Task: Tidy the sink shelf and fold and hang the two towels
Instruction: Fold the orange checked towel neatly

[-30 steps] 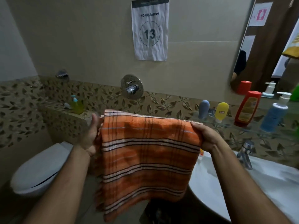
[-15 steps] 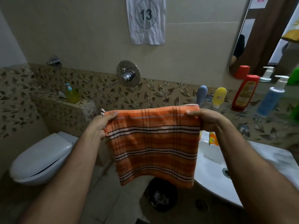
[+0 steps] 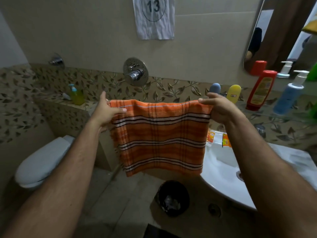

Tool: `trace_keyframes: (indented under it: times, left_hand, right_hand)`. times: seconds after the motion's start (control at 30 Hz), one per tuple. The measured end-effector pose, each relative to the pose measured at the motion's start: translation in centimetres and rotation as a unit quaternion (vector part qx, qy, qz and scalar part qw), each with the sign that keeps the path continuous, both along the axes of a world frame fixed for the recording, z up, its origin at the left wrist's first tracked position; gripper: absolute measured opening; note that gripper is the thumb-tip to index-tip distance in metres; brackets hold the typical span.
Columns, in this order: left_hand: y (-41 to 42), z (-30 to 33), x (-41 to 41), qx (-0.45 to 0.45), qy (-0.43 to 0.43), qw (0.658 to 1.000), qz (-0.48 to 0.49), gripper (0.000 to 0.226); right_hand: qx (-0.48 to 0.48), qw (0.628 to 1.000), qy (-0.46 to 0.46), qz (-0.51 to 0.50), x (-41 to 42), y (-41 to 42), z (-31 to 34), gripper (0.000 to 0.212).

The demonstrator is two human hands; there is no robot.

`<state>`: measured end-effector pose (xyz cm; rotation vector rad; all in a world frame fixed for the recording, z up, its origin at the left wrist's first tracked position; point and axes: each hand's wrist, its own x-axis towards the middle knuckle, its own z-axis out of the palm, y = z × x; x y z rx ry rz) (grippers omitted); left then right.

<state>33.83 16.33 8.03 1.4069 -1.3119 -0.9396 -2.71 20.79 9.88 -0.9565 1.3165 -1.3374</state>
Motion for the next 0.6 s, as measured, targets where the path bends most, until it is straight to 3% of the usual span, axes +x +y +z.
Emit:
trace_keyframes:
  times: [0.07, 0.17, 0.23, 0.33, 0.43, 0.53, 0.6]
  left_hand:
    - [0.1, 0.8, 0.7, -0.034, -0.106, 0.994, -0.011, 0.117]
    - [0.0, 1.7, 0.9, -0.077, -0.217, 0.973, 0.023, 0.109]
    - [-0.2, 2.0, 0.6, -0.089, -0.250, 0.963, 0.044, 0.099]
    - [-0.9, 1.8, 0.6, -0.078, -0.220, 0.969, 0.080, 0.083]
    - [-1.2, 1.8, 0.3, -0.052, -0.112, 0.987, 0.102, 0.066]
    - [-1.3, 1.7, -0.1, -0.028, 0.000, 0.993, 0.119, 0.055]
    - [-1.2, 2.0, -0.3, -0.028, 0.034, 0.992, 0.115, 0.051]
  right_hand:
    - [-0.036, 0.998, 0.053, 0.026, -0.6, 0.1, 1.0, 0.078]
    - [-0.040, 0.954, 0.298, 0.010, -0.4, 0.8, 1.8, 0.075]
    - [-0.035, 0.906, 0.422, -0.004, 0.0, 0.7, 1.7, 0.070]
    - [-0.033, 0.872, 0.488, -0.025, 0.5, 0.4, 1.5, 0.067]
    - [-0.039, 0.883, 0.463, -0.063, 0.5, 0.3, 1.8, 0.058]
    - [-0.046, 0.954, 0.293, -0.048, 0.2, 0.8, 2.2, 0.041]
    - [-0.054, 0.978, 0.202, -0.025, 0.1, 1.2, 2.2, 0.026]
